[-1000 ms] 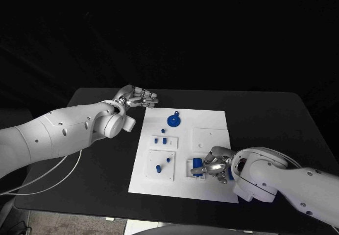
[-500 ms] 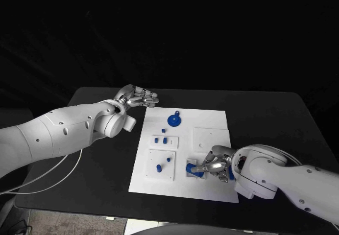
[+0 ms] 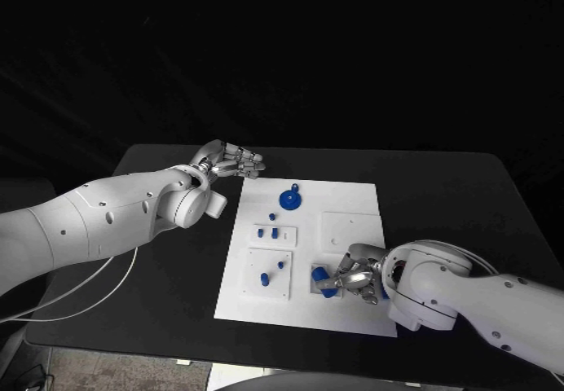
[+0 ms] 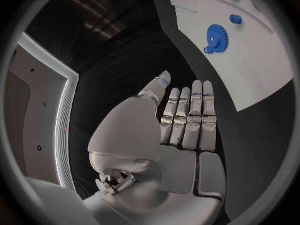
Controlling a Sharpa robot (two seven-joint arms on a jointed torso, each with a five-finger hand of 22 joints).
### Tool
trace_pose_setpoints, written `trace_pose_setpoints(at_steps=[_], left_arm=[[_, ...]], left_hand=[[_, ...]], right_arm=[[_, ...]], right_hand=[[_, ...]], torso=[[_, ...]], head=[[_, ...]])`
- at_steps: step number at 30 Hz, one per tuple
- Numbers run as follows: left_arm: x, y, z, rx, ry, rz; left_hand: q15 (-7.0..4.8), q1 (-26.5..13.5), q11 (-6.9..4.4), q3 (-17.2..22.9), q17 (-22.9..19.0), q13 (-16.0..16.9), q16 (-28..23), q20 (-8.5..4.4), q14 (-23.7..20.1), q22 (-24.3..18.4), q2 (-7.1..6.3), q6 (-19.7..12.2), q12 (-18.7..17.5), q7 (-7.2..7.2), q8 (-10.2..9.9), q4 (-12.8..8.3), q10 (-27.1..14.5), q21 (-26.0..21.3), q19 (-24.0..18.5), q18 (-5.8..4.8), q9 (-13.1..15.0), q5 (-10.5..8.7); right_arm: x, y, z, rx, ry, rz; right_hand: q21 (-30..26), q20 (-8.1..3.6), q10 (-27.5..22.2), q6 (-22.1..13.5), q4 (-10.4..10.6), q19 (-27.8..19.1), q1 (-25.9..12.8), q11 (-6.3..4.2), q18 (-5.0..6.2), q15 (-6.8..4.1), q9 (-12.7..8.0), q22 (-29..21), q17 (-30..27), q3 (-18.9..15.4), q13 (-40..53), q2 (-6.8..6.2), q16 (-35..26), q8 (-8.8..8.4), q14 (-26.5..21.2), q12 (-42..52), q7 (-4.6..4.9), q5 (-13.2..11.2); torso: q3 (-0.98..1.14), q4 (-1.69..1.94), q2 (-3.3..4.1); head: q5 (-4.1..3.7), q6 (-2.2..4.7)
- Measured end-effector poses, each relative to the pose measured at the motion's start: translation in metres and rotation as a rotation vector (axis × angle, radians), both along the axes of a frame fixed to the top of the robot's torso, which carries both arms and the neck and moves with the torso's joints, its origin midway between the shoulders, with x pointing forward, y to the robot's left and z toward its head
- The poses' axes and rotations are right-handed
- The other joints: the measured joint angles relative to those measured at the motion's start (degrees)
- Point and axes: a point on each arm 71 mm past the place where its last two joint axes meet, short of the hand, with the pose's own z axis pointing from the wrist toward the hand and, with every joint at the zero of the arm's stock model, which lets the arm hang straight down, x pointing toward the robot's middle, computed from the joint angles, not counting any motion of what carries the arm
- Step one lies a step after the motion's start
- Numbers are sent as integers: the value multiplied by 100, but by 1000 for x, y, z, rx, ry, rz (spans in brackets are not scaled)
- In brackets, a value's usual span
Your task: Assemble the parts on the task board
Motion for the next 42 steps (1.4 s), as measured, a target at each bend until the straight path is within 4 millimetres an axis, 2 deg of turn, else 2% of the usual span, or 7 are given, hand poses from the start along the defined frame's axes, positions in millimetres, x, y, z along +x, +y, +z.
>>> trace_pose_setpoints(at_steps=[6, 12, 18, 21, 23, 28, 42], left_arm=[[0, 0, 0, 0, 1, 0], [0, 0, 0, 0, 1, 0], [0, 0, 0, 0, 2, 0], [0, 1, 0, 1, 2, 0], [0, 1, 0, 1, 3, 1], [0, 1, 0, 1, 3, 2], [0, 2, 0, 1, 4, 2]], left_hand=[[0, 0, 0, 0, 0, 0, 0, 0, 0, 0, 0, 0, 0, 0, 0, 0, 0, 0, 0, 0, 0, 0], [0, 0, 0, -6, 5, 0, 0, 0, 0, -46, 0, -20, 0, 21, 0, 38, 0, 0, 0, 0, 0, 0], [0, 0, 0, -6, 5, 0, 0, 0, 0, -46, 0, -20, 0, 20, 0, 38, 0, 0, 0, 0, 0, 0], [0, 0, -1, -6, 5, 0, 0, 0, 0, -45, 0, -20, 0, 20, 0, 38, 1, 0, 0, 0, 0, 0], [0, 0, -1, -6, 5, 0, 0, 0, 0, -45, 0, -20, 0, 20, 0, 38, 1, 0, 0, 0, 0, 0], [0, 0, -1, -6, 4, 0, 0, 0, 0, -65, 0, -20, 0, 20, 0, 38, 1, 0, 0, 0, 0, 0], [0, 0, -1, -6, 4, 0, 0, 0, 0, -73, 0, -20, 0, 20, 0, 38, 1, 0, 0, 0, 0, 0]], right_arm=[[0, 1, 0, -1, -9, 1], [-1, 3, -1, 8, -8, -6], [-3, 2, 0, 33, 0, -19], [-3, 1, 1, 47, 3, -21], [-4, 0, 1, 54, 5, -22], [-4, -5, 2, 65, 7, -24], [-4, -5, 2, 78, 3, -10]], right_hand=[[-32, 0, 0, -20, 65, 0, -50, 0, 0, 0, -84, 0, -13, -28, 9, -50, -27, -19, 0, 0, 21, 0], [-49, 0, 0, -37, 870, 0, 193, 0, -1, 0, -286, 0, -9, -1237, 31, -128, -49, -51, 0, 0, 36, -23], [-49, 0, 0, -37, 977, 0, 296, 0, -1, 0, -372, 0, 23, -1720, 73, -82, -49, -51, 0, 0, 36, -23], [-49, 4, 0, -17, 983, 4, 560, 0, 0, 0, -388, 0, 23, -2694, 85, 182, -48, -51, 0, 0, 56, 280], [-49, 21, 0, -17, 967, 21, 772, 0, 0, 0, -382, 0, 23, -3211, 85, 395, -48, -51, 0, 0, 56, 648], [-49, 21, 0, -15, 623, 21, 1099, 0, 0, 0, -358, 5, 23, -3356, 85, 647, -48, -51, 0, 19, 54, 777], [2, 21, 1, 99, -328, 21, 1305, 0, 0, 0, -432, 4, 42, -2867, 84, 762, -35, -51, 0, 46, 23, 1384]], torso=[[1, 1, 1], [1, -1, 1], [4, -1, -1], [7, -1, -1], [8, -1, -1], [7, -2, -1], [4, -1, -2]], head=[[-4, 5], [-4, 11], [-1, 14], [3, 14], [3, 14], [4, 22], [-27, 34]])
